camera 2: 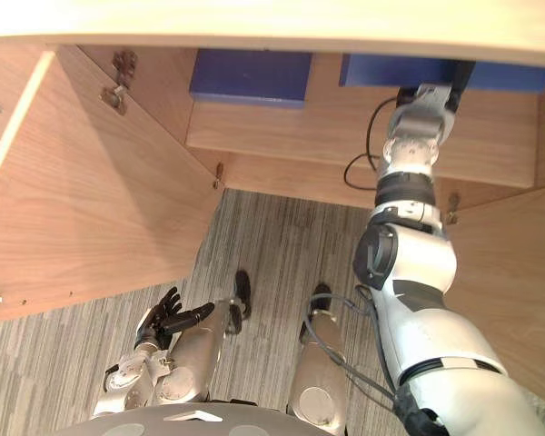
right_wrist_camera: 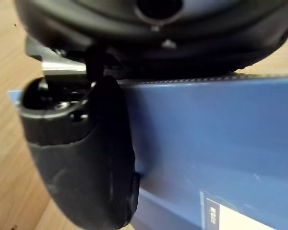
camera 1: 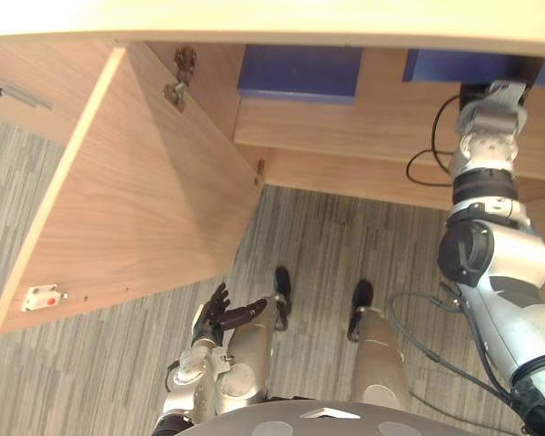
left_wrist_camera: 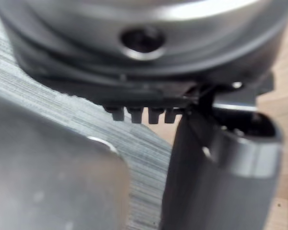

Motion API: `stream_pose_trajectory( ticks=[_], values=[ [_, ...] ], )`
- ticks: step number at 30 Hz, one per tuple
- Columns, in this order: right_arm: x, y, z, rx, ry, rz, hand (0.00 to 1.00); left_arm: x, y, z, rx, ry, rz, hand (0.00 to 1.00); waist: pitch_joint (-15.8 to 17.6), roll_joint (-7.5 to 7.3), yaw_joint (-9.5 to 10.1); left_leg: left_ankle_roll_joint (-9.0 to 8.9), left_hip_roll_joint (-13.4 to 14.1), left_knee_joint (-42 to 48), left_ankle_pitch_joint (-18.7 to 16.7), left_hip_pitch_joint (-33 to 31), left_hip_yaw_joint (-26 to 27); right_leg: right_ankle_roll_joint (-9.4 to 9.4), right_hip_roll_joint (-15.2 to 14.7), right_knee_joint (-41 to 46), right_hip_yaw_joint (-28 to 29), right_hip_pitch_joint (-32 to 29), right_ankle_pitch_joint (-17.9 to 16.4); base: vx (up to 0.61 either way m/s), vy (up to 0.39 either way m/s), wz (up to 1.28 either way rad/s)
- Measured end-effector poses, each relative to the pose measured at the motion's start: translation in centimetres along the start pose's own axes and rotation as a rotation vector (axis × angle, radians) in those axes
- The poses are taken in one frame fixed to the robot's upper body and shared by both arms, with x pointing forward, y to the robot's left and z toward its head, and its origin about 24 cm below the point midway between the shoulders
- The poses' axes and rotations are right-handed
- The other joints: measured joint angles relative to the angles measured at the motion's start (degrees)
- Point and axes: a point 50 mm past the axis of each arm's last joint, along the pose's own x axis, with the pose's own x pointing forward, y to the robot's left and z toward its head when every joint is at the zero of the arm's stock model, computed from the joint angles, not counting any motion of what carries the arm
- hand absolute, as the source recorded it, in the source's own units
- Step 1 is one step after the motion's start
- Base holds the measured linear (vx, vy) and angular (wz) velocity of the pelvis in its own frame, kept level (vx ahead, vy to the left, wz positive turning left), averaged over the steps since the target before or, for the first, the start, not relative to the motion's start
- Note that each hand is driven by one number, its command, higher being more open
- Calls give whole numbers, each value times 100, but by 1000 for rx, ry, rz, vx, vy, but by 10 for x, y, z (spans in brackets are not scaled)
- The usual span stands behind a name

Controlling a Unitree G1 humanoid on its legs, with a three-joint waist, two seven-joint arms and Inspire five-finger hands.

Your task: Walk over to the cabinet, pick up the folder, carry it to the office cabinet, place the folder inside the office cabinet, then close the office cabinet door

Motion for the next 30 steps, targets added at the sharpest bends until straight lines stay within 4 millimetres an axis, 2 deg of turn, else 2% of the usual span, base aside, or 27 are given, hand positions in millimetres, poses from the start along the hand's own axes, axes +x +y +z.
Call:
stream_pose_trajectory(
  ticks=[3, 4, 6, 7, 9, 14, 20, 22, 25, 27, 30],
  values=[
    [-2, 20, -2, -24, 14, 14, 0, 1, 0, 7, -11, -29, 11, 100, 34, 8, 9, -16, 41, 666, -202, -601, -99, -53, -57, 742, 28, -609, -301, -106, -42, 10],
    [-2, 21, -2, -24, 14, 14, 0, 1, -1, 7, -11, -31, 12, 100, 37, 11, 11, -17, 41, 703, -212, -632, -105, -55, -63, 780, 30, -641, -317, -105, -37, 14],
    [-6, 50, -2, -8, 17, 42, 0, 1, -2, 17, -45, -72, 13, 100, 211, 50, 16, -10, 70, 1213, -382, -1051, -130, -96, -116, 1362, 80, -1079, -532, -112, -30, 5],
    [-6, 54, -3, -4, 18, 48, 0, 1, -2, 17, -46, -75, 14, 100, 213, 56, 16, -6, 73, 1253, -390, -1109, -130, -96, -119, 1406, 87, -1141, -545, -111, -21, -1],
    [-11, 78, -2, 25, 22, 81, 0, 1, -2, 22, -70, -95, 32, 100, 239, 60, 17, -1, 74, 1418, -394, -1424, -124, -116, -153, 1622, 134, -1482, -573, -95, -17, 5],
    [-14, 101, 12, 126, 20, 81, 0, 1, -1, 25, -146, -118, 68, 100, 279, 58, 12, 15, -1, 1500, -383, -1682, -102, -125, -271, 1866, 173, -1812, -662, -51, -30, 10],
    [-11, 105, 50, 218, -68, 56, 0, 1, 2, 23, -227, -113, 108, 100, 282, 55, -12, 34, -119, 1506, -368, -1863, -127, -100, -413, 2043, 172, -2010, -730, -7, -28, 12],
    [-13, 112, 73, 296, -121, 82, 0, 1, 3, 21, -241, -102, 118, 100, 281, 55, -57, 65, -218, 1413, -331, -1860, -100, -74, -510, 2053, 199, -2048, -753, 6, -13, 15],
    [-17, 118, 96, 354, -188, 116, 0, 1, 6, 18, -290, -91, 150, 100, 281, 55, -101, 79, -298, 1347, -300, -1863, -91, -35, -574, 2051, 231, -2084, -775, 0, 0, 11],
    [-19, 120, 108, 359, -218, 126, 0, 0, 7, 16, -304, -84, 160, 100, 281, 55, -131, 82, -338, 1327, -284, -1880, -87, -17, -614, 2064, 248, -2123, -795, -11, -5, 10],
    [-19, 119, 112, 371, -238, 112, 0, 0, 8, 16, -338, -81, 167, 100, 282, 55, -143, 80, -340, 1331, -284, -1904, -67, -20, -617, 2111, 283, -2187, -815, 0, 0, 0]
  ],
)
